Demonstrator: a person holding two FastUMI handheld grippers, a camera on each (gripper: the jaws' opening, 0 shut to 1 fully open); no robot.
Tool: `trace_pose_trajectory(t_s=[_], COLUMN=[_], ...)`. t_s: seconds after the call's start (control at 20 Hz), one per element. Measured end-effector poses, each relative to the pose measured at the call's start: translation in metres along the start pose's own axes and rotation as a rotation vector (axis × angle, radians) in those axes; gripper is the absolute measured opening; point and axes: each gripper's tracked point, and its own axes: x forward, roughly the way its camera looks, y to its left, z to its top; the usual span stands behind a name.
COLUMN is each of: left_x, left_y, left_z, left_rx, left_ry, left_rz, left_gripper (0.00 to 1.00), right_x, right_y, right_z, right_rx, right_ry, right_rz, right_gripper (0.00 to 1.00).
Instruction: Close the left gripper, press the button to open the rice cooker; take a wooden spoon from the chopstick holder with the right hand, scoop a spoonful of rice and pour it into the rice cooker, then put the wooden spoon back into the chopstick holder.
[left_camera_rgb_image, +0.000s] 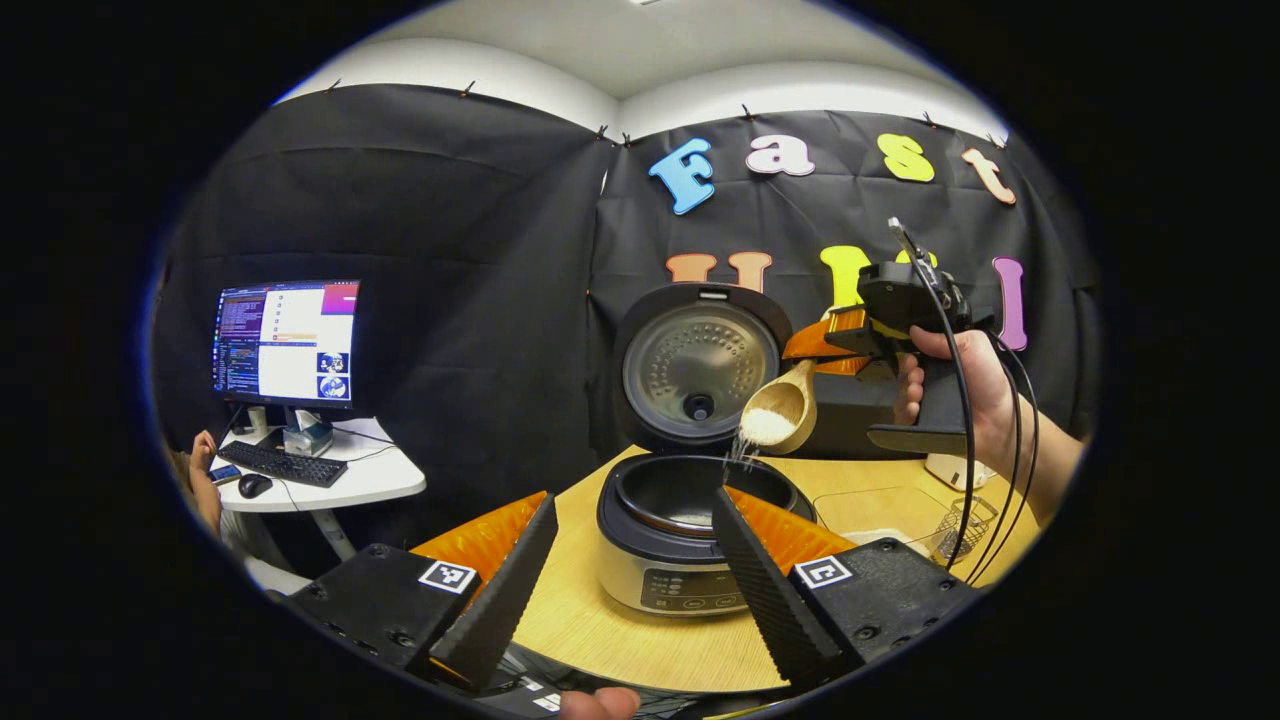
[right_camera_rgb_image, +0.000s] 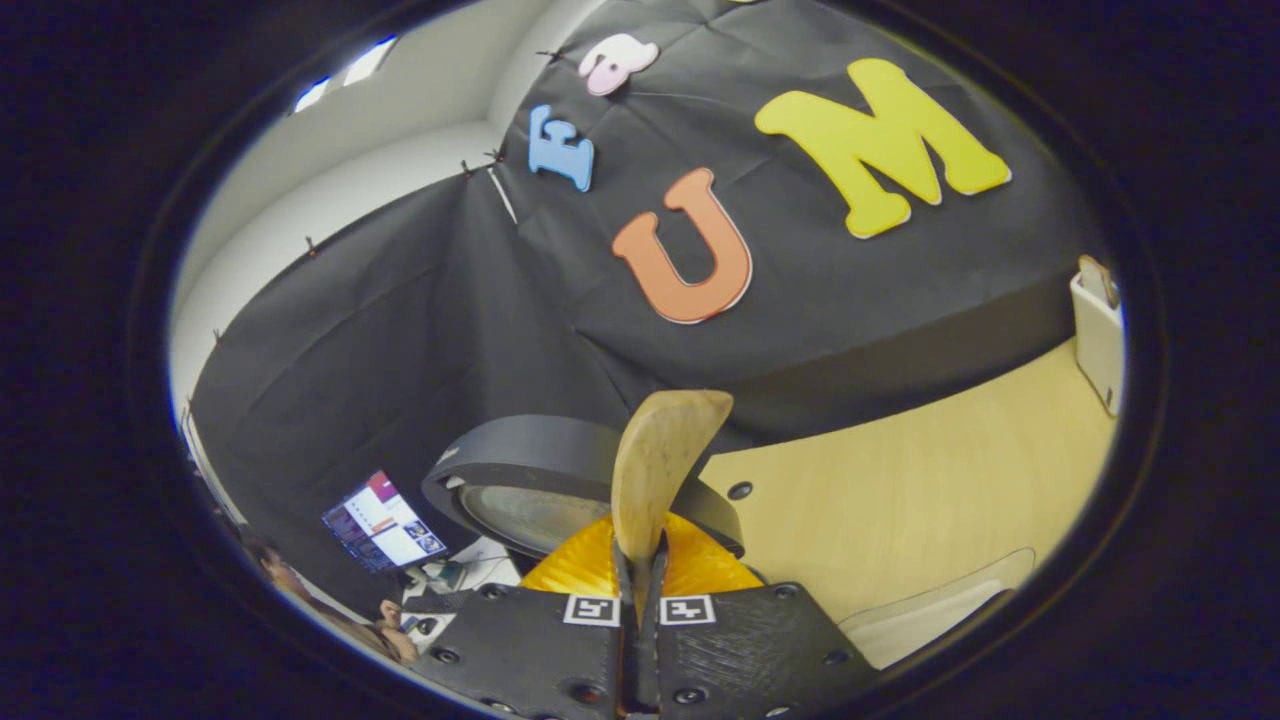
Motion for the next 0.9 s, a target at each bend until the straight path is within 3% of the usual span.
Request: trace_pose_trajectory(t_s=[0.15, 0.8, 0.85, 0.9], left_x=[-0.001, -0.003, -0.002, -0.002], left_y=[0.0, 0.005, 0.005, 0.004], left_z=[0.002, 0.002, 0.003, 0.003], left_rx=[-0.002, -0.004, -0.006, -0.007], left_ry=[-0.007, -0.012, -0.013, -0.01], left_rz=[0.0, 0.007, 0.009, 0.008], left_gripper=[1.0, 0.99, 0.96, 0.99], right_x=[0.001, 0.011, 0.011, 0.012], right_y=[0.01, 0.028, 0.029, 0.03], right_z=[-0.003, -0.009, -0.008, -0.008], right_rx=[-0.104, -0.332, -0.356, -0.379], right_ry=[0.005, -0.01, -0.015, -0.019], right_rz=[-0.006, -0.033, -0.037, -0.038], right_gripper=[0.0, 0.0, 0.0, 0.0])
